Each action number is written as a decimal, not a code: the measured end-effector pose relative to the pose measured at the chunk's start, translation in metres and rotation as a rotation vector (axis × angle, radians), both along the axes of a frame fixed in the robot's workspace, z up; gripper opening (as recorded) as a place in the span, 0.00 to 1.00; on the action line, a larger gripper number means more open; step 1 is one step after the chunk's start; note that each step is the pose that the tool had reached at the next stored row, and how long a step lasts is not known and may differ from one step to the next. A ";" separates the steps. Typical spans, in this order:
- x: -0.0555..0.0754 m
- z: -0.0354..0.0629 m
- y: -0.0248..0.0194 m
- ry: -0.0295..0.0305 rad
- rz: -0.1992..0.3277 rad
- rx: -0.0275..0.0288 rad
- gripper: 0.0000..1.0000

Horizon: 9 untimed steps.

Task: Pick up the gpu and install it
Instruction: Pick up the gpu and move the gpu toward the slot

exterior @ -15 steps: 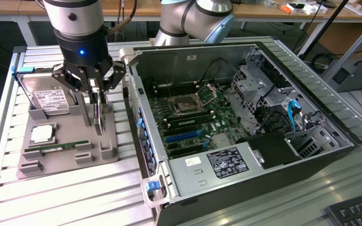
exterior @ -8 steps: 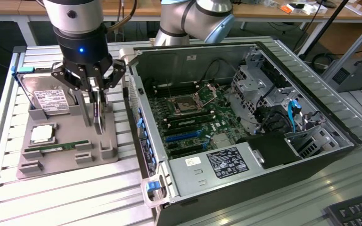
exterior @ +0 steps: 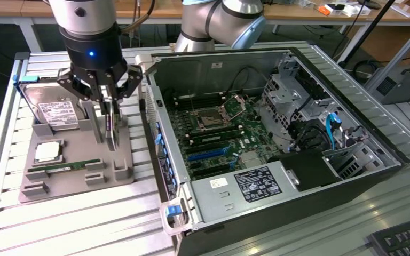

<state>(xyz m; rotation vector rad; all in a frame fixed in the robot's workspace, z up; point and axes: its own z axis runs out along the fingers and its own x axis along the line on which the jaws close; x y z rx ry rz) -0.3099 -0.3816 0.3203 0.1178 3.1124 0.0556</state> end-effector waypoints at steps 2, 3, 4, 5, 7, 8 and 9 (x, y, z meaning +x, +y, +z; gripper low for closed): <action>0.000 0.0012 0.0000 0.0000 0.000 0.0000 0.27; 0.000 0.0018 0.0000 0.0000 0.000 0.0000 0.27; 0.000 0.0023 0.0000 0.0000 0.000 0.0000 0.27; 0.000 0.0028 0.0000 0.0001 0.000 -0.0001 0.27; 0.000 0.0039 0.0000 0.0001 0.000 -0.0001 0.27; 0.000 0.0044 0.0000 0.0000 0.000 0.0000 0.27; 0.000 0.0051 0.0000 0.0001 0.000 -0.0001 0.27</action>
